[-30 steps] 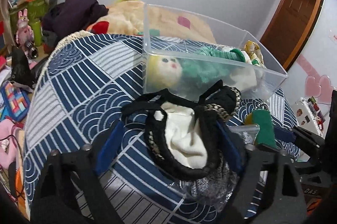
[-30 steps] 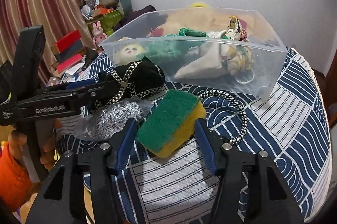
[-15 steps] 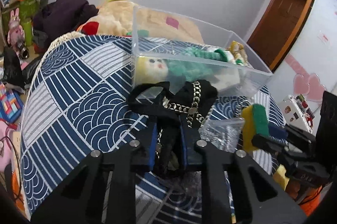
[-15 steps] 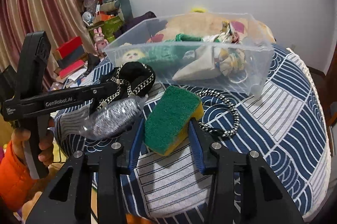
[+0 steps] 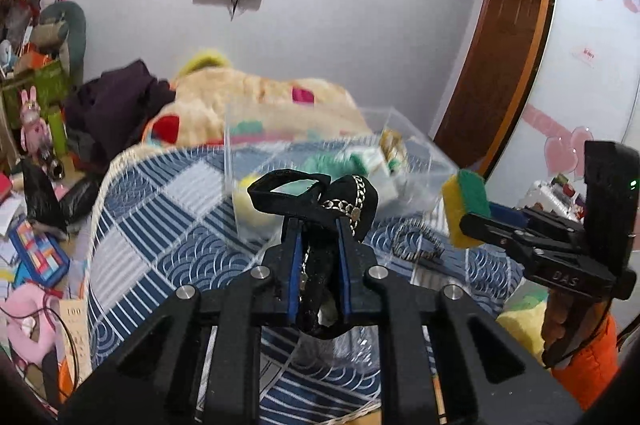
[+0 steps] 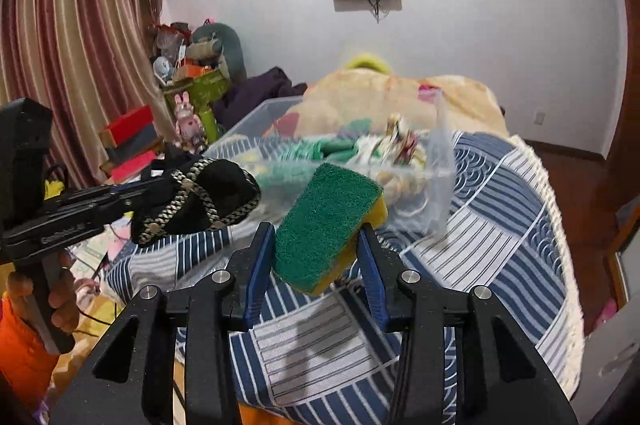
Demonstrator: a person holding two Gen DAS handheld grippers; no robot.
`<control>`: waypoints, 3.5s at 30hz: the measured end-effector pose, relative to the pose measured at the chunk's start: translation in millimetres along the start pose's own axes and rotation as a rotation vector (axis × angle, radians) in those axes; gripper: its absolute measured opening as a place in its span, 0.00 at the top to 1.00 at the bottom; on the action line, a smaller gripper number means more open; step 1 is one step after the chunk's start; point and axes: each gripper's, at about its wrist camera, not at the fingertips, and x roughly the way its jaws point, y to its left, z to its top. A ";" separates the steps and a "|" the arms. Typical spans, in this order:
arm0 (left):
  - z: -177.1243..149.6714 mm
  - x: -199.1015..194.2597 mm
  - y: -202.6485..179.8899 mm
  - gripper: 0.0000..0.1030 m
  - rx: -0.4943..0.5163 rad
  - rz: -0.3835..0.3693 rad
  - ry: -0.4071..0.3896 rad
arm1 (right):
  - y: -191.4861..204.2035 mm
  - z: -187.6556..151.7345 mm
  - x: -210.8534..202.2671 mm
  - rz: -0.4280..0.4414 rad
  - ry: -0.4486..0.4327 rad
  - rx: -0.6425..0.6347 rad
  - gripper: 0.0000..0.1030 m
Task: Organize soft objects
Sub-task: 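Carry the bag and sponge with both tools over the box, then open both tools to drop the bag and sponge into the box, then grasp the grey knit glove in plastic with the left tool while the right tool grasps the braided cord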
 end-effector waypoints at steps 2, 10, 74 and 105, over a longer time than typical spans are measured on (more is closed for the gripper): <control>8.5 -5.5 -2.3 0.85 0.004 -0.002 -0.030 | -1.6 5.8 -1.3 -0.007 -0.018 0.000 0.63; 51.4 -7.1 -3.7 0.85 0.016 0.028 -0.145 | -5.5 39.6 2.2 -0.026 -0.091 -0.009 0.63; 2.4 58.6 -14.2 0.06 0.055 0.087 0.106 | -21.6 -3.4 37.1 -0.123 0.104 -0.042 0.21; -48.5 61.4 -21.3 0.69 0.089 0.012 0.182 | -29.1 -25.2 51.6 -0.065 0.163 0.003 0.89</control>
